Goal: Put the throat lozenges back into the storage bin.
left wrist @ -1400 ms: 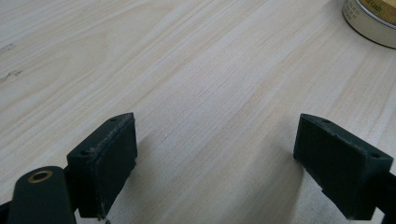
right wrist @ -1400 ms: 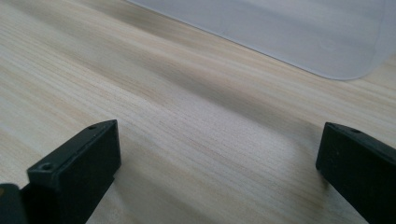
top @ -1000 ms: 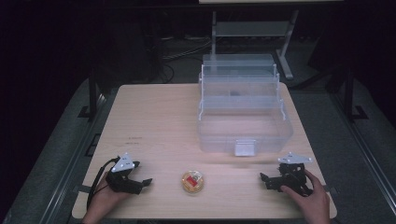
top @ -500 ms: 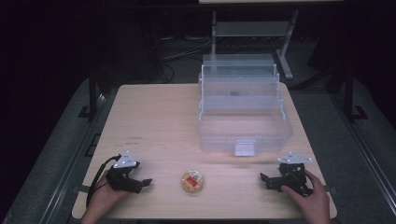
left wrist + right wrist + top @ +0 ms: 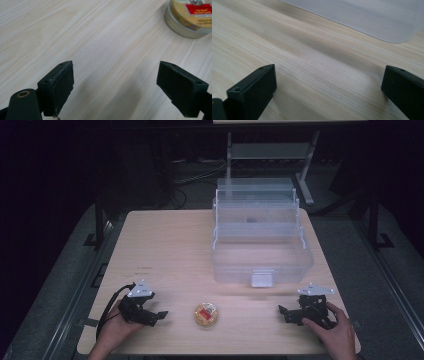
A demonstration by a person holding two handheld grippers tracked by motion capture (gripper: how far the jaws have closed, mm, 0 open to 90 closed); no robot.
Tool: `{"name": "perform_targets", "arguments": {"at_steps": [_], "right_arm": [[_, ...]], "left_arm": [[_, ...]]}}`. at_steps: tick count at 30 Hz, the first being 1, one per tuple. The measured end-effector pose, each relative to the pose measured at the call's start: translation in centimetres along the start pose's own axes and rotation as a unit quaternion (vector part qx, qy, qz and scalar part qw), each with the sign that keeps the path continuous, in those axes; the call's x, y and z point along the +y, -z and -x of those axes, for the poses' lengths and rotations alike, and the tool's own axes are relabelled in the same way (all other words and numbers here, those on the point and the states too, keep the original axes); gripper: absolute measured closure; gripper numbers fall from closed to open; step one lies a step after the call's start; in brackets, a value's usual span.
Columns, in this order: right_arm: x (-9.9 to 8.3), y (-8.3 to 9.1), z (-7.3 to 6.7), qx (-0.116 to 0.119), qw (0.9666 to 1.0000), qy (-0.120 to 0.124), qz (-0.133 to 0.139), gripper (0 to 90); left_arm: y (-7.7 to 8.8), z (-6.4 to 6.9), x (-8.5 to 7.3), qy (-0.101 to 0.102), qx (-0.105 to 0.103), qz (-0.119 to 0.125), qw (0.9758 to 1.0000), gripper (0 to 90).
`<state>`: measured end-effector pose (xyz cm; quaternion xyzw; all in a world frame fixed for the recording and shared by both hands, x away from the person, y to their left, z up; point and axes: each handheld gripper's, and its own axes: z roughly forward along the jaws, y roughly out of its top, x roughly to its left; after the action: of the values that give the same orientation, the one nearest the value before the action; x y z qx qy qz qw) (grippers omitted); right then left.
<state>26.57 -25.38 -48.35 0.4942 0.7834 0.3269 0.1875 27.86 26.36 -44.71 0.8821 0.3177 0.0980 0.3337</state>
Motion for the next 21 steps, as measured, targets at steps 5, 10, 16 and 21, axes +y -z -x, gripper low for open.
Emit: {"name": "perform_targets", "arguments": {"at_steps": [5, 10, 16, 21], "right_arm": [[0.0, 0.0, 0.0, 0.0, 1.0, 0.0, 0.0, 0.0], [0.0, 0.0, 0.0, 0.0, 1.0, 0.001, 0.0, 0.0], [0.0, 0.0, 0.0, 0.001, 1.0, 0.002, 0.0, 0.0], [0.0, 0.0, 0.0, 0.001, 1.0, 0.002, 0.0, 0.0]], "left_arm": [[0.0, 0.3, 0.6, -0.003, -0.006, 0.0, 1.0, 13.6], [0.3, 0.7, 1.3, -0.002, -0.013, 0.003, 0.9999, 13.6], [0.2, 1.4, 2.5, -0.008, -0.026, -0.002, 0.9996, 13.7], [0.1, 1.8, 3.1, -0.016, -0.032, -0.005, 0.9993, 13.8]]}}
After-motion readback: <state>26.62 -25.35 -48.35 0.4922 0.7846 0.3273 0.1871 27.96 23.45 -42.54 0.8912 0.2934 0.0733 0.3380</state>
